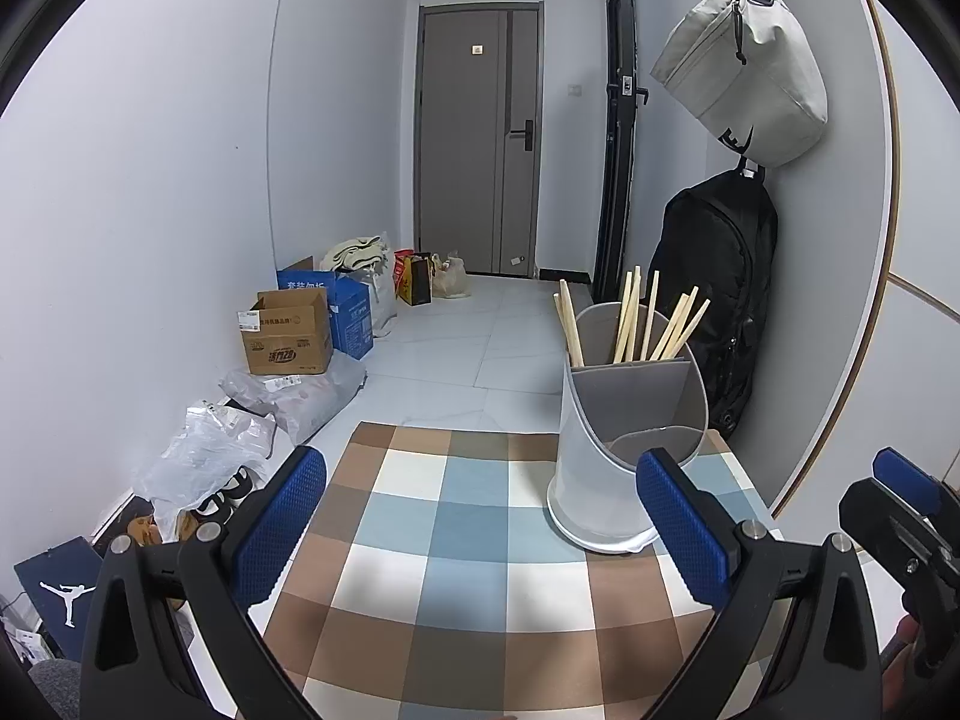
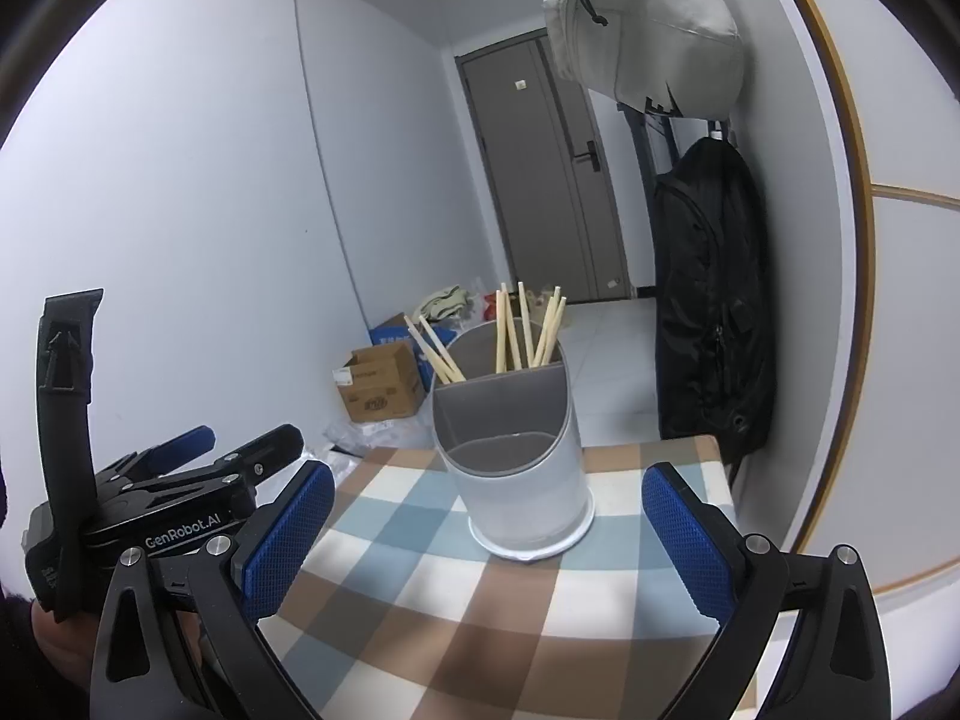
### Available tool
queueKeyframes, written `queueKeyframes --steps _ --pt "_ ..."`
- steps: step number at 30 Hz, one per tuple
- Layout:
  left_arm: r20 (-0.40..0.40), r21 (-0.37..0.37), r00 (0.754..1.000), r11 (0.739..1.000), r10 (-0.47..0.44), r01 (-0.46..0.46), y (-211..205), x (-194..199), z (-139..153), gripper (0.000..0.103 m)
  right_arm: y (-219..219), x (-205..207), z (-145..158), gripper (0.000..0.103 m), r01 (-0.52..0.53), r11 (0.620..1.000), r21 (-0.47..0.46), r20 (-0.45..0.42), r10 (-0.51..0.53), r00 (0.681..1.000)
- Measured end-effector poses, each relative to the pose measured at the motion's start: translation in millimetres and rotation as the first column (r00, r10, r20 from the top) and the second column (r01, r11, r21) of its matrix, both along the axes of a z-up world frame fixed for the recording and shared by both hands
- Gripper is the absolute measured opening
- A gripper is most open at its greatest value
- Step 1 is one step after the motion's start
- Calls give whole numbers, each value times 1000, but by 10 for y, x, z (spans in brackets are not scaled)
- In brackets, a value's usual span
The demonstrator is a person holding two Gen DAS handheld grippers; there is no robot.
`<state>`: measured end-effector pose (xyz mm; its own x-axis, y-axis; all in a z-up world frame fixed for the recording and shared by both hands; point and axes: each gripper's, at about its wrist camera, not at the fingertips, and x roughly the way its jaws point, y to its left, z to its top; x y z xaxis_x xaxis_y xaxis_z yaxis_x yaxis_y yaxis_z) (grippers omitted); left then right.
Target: Organize utensils
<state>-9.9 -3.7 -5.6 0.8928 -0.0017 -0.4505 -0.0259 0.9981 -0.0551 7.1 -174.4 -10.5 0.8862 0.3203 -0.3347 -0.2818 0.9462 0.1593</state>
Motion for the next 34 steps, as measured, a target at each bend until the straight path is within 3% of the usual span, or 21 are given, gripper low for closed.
queueKeyframes --steps 21,34 --pt "-1 -7 1000 1000 -2 2 17 -15 -8 101 0 -9 0 103 -1 1000 -1 -2 1 1000" --pt "-29 -52 1000 999 6 -8 121 49 -5 101 5 58 -19 103 -13 1000 3 -14 13 1000"
